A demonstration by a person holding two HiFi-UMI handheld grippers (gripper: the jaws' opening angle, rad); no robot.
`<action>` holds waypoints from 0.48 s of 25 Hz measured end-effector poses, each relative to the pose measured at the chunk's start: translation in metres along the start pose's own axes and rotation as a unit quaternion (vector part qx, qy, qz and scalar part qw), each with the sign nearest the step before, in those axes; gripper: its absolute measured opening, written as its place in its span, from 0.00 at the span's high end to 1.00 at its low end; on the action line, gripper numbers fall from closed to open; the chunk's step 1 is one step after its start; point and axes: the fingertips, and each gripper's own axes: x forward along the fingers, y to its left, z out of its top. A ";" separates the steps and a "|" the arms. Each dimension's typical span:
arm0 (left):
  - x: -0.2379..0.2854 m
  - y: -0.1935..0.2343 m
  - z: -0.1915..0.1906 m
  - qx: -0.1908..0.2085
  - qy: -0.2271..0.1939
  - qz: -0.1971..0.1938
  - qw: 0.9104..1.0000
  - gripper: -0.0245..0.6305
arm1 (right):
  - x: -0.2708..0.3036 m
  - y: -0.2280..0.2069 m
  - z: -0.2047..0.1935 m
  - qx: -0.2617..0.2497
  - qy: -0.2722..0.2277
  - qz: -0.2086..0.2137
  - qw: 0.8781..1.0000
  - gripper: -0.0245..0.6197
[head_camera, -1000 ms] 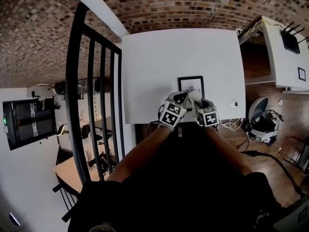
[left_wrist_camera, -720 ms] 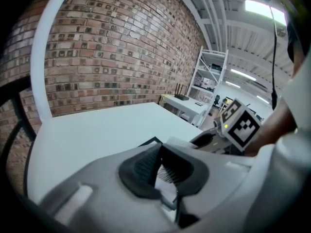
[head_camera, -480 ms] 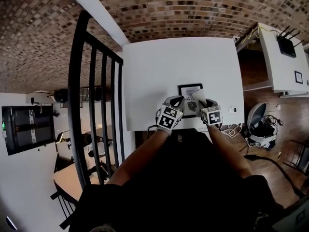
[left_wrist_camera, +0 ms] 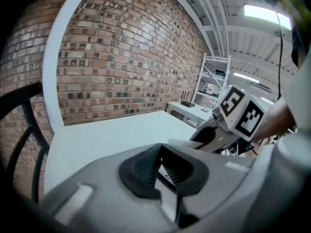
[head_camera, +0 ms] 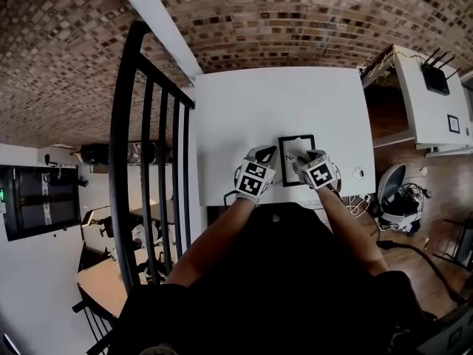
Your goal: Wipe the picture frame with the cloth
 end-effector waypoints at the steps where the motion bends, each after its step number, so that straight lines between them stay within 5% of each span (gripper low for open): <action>1: -0.004 -0.002 -0.002 0.001 -0.001 -0.004 1.000 0.96 | -0.008 0.007 0.006 0.001 -0.012 0.002 1.000 0.78; 12: -0.058 -0.040 0.015 0.008 -0.072 -0.058 0.996 0.96 | -0.088 0.033 0.020 0.039 -0.167 0.013 0.985 0.78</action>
